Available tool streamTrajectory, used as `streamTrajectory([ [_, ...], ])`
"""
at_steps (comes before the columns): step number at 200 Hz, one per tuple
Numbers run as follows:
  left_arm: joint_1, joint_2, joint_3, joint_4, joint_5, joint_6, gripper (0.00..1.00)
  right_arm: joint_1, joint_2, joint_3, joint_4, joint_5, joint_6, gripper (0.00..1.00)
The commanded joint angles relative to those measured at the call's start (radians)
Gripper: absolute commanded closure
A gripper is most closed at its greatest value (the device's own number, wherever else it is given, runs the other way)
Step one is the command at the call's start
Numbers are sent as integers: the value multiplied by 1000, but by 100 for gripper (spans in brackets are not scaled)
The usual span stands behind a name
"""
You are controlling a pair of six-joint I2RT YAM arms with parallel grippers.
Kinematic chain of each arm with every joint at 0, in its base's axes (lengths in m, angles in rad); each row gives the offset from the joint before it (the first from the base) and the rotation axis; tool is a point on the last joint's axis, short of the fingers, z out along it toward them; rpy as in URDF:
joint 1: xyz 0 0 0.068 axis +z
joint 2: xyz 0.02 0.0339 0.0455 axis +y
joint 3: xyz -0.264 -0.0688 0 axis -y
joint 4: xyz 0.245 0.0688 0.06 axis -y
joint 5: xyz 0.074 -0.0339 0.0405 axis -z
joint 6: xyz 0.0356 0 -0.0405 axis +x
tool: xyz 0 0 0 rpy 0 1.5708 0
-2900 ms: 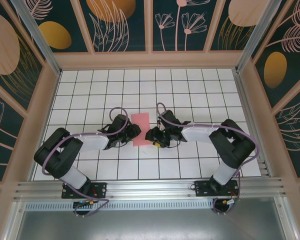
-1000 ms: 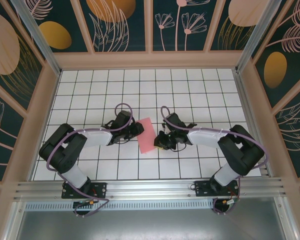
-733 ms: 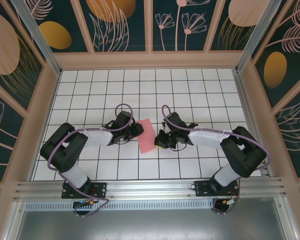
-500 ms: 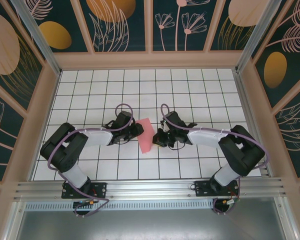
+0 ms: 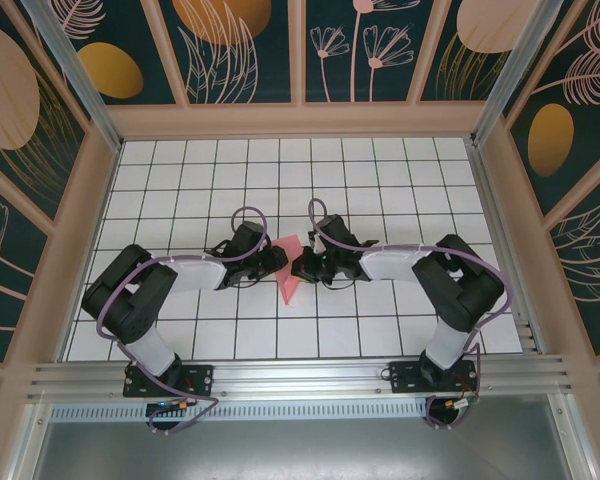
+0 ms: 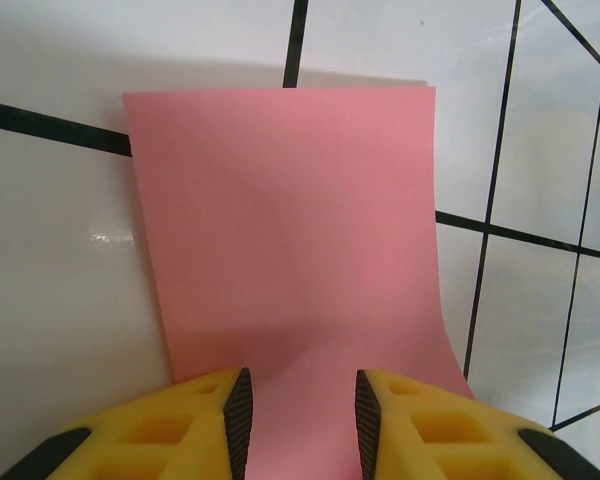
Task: Fold a paper plane with a square sheet of paper (pick it up from the middle)
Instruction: Third fold the triangle at the center of the table.
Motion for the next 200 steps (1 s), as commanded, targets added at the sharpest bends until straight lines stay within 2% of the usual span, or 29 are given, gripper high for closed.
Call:
streamTrajectory([
  [1,4,-2,27,-38,-5,27,64,9,33,29,29,6,2,94],
  [53,22,-70,52,-68,-76,42,58,10,51,31,14,18,-10,94],
  [97,40,-19,44,-59,-74,52,64,10,59,31,26,23,-10,94],
  [141,40,32,70,-52,-23,72,69,10,67,23,67,17,-3,94],
  [200,40,81,75,-69,-21,83,70,10,85,30,72,30,-14,94],
])
